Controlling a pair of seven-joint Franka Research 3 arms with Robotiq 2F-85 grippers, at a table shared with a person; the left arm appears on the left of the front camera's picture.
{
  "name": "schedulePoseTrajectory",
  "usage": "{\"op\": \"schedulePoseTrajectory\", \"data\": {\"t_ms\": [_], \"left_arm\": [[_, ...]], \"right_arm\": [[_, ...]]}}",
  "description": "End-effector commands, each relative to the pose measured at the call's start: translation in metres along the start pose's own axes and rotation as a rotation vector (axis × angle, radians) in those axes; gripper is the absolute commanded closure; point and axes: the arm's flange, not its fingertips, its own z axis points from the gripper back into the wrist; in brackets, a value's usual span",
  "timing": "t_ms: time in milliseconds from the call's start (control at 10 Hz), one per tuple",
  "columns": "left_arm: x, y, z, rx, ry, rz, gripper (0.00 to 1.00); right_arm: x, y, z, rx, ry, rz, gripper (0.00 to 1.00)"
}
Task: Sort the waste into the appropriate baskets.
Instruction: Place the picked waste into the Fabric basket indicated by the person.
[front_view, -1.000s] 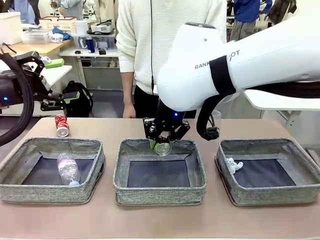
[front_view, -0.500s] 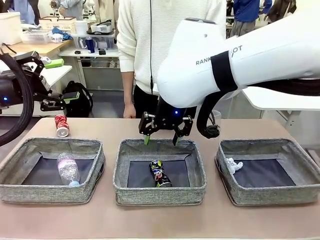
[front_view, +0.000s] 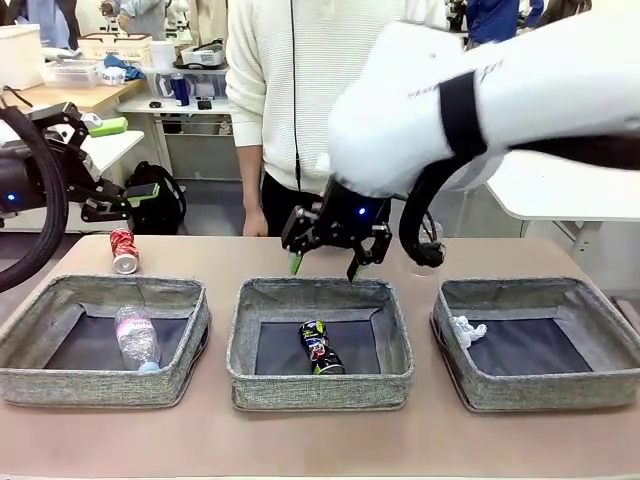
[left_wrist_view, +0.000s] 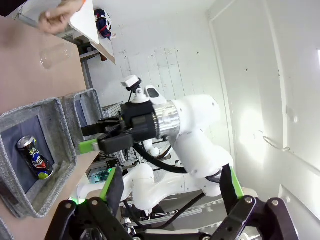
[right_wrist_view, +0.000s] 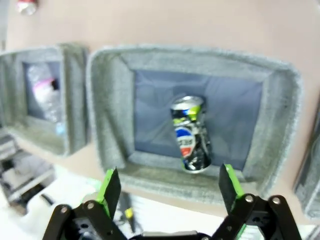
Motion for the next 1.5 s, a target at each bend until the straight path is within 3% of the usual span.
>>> {"op": "schedulePoseTrajectory", "data": {"t_ms": [0, 100, 300, 600, 700, 800, 1400], "left_arm": [[-0.005, -0.003, -0.003, -0.017, -0.013, 0.015, 0.0], [-0.005, -0.003, -0.003, -0.017, -0.013, 0.015, 0.0], [-0.005, -0.003, -0.003, -0.017, -0.013, 0.015, 0.0], [-0.005, -0.003, -0.003, -0.017, -0.013, 0.015, 0.0], [-0.005, -0.003, -0.003, -0.017, -0.013, 0.015, 0.0], [-0.005, -0.003, -0.003, -0.017, -0.013, 0.015, 0.0], [-0.005, -0.003, -0.003, -0.017, -0.013, 0.015, 0.0]], "right_arm": [[-0.013, -0.051, 0.047, 0.361, 0.118, -0.022, 0.0], [-0.021, -0.084, 0.07, 0.551, 0.09, -0.043, 0.0], [-0.047, -0.144, 0.099, 0.806, 0.022, -0.096, 0.0], [-0.096, -0.238, 0.109, 1.224, -0.304, -0.175, 0.0], [-0.104, -0.265, 0.099, 1.225, -0.336, -0.336, 0.0], [-0.078, -0.214, 0.126, 1.101, -0.191, -0.202, 0.0], [-0.078, -0.214, 0.126, 1.101, -0.191, -0.202, 0.0]]}}
